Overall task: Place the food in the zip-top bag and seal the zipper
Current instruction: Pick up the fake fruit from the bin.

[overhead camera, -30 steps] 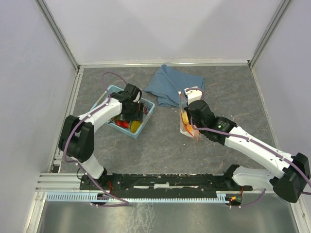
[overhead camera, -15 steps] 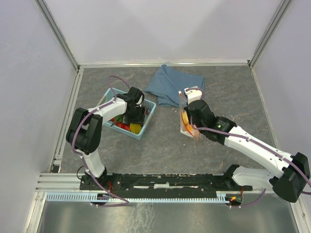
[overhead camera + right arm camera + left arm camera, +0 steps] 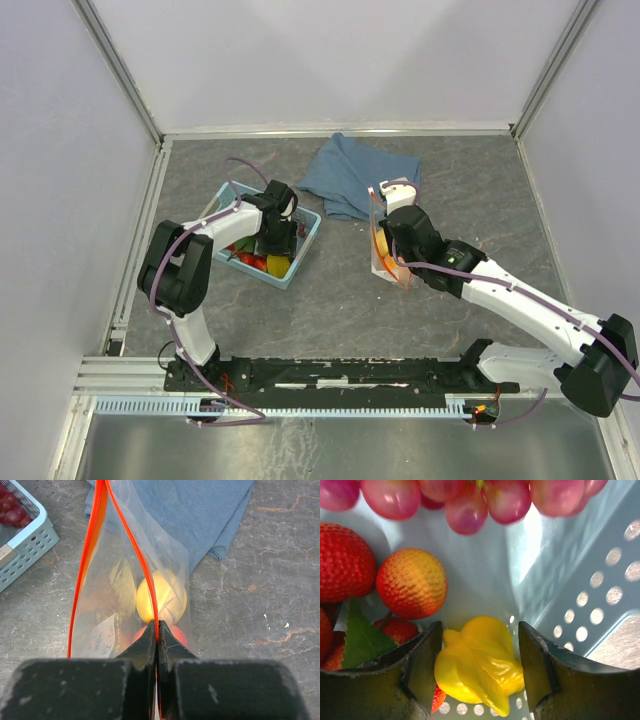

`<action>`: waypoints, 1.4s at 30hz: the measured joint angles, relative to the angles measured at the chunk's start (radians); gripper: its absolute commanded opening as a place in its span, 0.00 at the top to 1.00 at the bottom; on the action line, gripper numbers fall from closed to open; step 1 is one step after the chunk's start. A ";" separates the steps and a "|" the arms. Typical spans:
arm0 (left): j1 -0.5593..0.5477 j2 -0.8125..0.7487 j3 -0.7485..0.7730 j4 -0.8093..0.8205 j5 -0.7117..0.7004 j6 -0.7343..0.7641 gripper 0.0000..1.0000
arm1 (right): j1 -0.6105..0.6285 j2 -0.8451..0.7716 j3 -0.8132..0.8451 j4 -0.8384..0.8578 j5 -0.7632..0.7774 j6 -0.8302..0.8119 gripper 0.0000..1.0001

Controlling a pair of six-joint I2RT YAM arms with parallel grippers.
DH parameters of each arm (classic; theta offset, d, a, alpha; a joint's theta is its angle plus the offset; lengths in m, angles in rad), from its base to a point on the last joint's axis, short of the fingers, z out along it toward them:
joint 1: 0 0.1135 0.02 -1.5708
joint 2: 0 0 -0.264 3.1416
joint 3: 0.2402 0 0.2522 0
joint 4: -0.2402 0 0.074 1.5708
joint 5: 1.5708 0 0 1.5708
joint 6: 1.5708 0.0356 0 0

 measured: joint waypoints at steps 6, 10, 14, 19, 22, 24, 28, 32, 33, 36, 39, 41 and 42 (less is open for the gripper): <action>-0.003 -0.008 -0.002 0.006 0.003 -0.001 0.47 | 0.000 0.000 0.000 0.000 0.000 0.000 0.95; -0.009 -0.026 -0.003 0.010 0.003 -0.001 0.49 | 0.000 0.000 0.000 0.000 0.001 0.002 0.95; -0.015 -0.031 -0.003 0.021 0.002 -0.001 0.49 | 0.000 0.000 0.000 -0.001 0.001 0.003 0.95; -0.019 -0.035 -0.003 0.035 -0.015 -0.007 0.54 | 0.000 0.000 0.000 -0.001 0.001 0.004 0.95; -0.027 -0.060 -0.004 0.043 -0.034 -0.021 0.61 | 0.000 0.000 0.000 -0.002 0.001 0.007 0.95; -0.029 -0.099 -0.012 0.056 -0.048 -0.032 0.65 | 0.000 0.000 0.000 -0.004 0.001 0.007 0.95; -0.032 -0.203 -0.043 0.093 -0.089 -0.056 0.71 | 0.000 0.000 0.004 -0.013 0.001 0.007 0.95; -0.032 -0.260 -0.080 0.138 -0.116 -0.080 0.78 | 0.000 0.000 0.014 -0.026 0.002 0.007 0.95; -0.032 -0.269 -0.092 0.149 -0.122 -0.087 0.80 | 0.000 0.000 0.016 -0.029 0.002 0.007 0.95; -0.032 -0.296 -0.135 0.186 -0.142 -0.109 0.82 | 0.000 0.002 0.030 -0.040 0.001 0.007 0.95; -0.032 -0.322 -0.178 0.225 -0.161 -0.137 0.85 | 0.000 0.013 0.049 -0.047 0.000 0.007 0.95; -0.032 -0.349 -0.212 0.257 -0.178 -0.158 0.87 | 0.000 0.027 0.065 -0.055 -0.003 0.007 0.96; -0.032 -0.360 -0.222 0.271 -0.185 -0.164 0.88 | 0.000 0.033 0.073 -0.061 -0.006 0.007 0.96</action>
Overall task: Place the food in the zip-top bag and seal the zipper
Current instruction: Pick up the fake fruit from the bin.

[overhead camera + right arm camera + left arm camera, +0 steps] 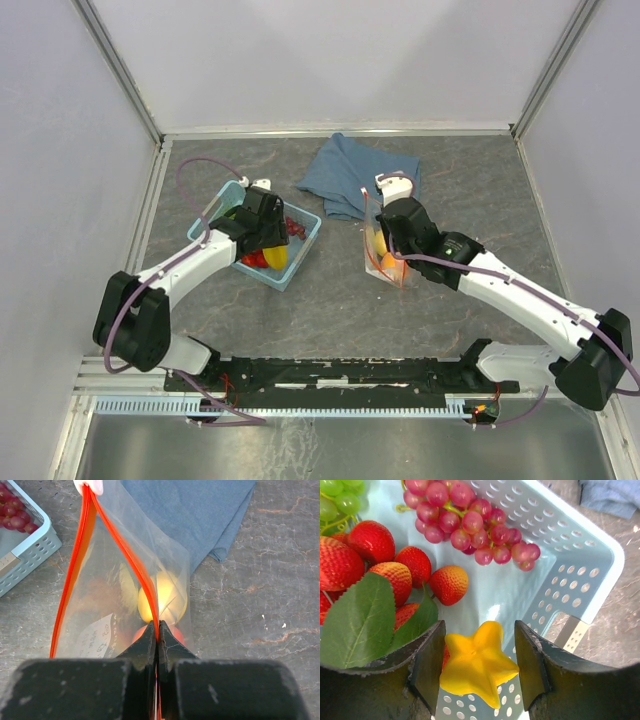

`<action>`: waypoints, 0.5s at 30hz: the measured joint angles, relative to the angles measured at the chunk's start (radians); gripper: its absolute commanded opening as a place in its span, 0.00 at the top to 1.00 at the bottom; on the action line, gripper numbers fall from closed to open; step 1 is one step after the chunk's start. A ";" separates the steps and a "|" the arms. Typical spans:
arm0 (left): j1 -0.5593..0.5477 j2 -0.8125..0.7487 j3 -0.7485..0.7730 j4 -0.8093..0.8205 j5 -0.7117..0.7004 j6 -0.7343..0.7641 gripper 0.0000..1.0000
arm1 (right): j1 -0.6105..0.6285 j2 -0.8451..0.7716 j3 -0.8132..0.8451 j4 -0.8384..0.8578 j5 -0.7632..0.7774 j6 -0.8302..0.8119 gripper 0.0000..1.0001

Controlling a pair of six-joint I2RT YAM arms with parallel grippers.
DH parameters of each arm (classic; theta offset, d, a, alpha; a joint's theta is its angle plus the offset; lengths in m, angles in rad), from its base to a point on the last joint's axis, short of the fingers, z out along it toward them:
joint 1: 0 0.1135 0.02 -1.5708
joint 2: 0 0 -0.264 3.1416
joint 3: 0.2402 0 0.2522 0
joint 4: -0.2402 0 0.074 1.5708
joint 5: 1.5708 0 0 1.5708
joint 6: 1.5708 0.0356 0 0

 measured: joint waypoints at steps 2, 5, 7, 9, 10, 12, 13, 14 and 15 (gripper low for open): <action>0.000 -0.026 -0.018 0.032 -0.018 -0.017 0.90 | 0.000 0.015 0.021 -0.015 -0.005 0.000 0.96; 0.000 -0.075 -0.048 0.093 -0.044 -0.040 0.92 | 0.000 0.034 0.049 -0.032 -0.016 0.000 0.97; 0.000 -0.108 -0.067 0.127 -0.060 -0.054 0.93 | 0.000 0.042 0.063 -0.040 -0.021 0.000 0.97; 0.000 -0.150 -0.090 0.167 -0.074 -0.071 0.94 | 0.000 0.053 0.079 -0.050 -0.027 0.000 0.98; 0.000 -0.172 -0.105 0.190 -0.081 -0.080 0.94 | 0.000 0.059 0.088 -0.056 -0.031 0.000 0.98; 0.000 -0.217 -0.139 0.234 -0.092 -0.096 0.94 | 0.000 0.072 0.106 -0.063 -0.042 0.000 0.98; 0.000 -0.236 -0.154 0.250 -0.093 -0.103 0.94 | 0.000 0.079 0.116 -0.067 -0.048 0.001 0.98; 0.000 -0.259 -0.171 0.269 -0.093 -0.109 0.95 | 0.000 0.085 0.123 -0.068 -0.051 0.002 0.99; 0.000 -0.280 -0.184 0.285 -0.093 -0.114 0.95 | 0.000 0.093 0.132 -0.074 -0.057 0.004 0.99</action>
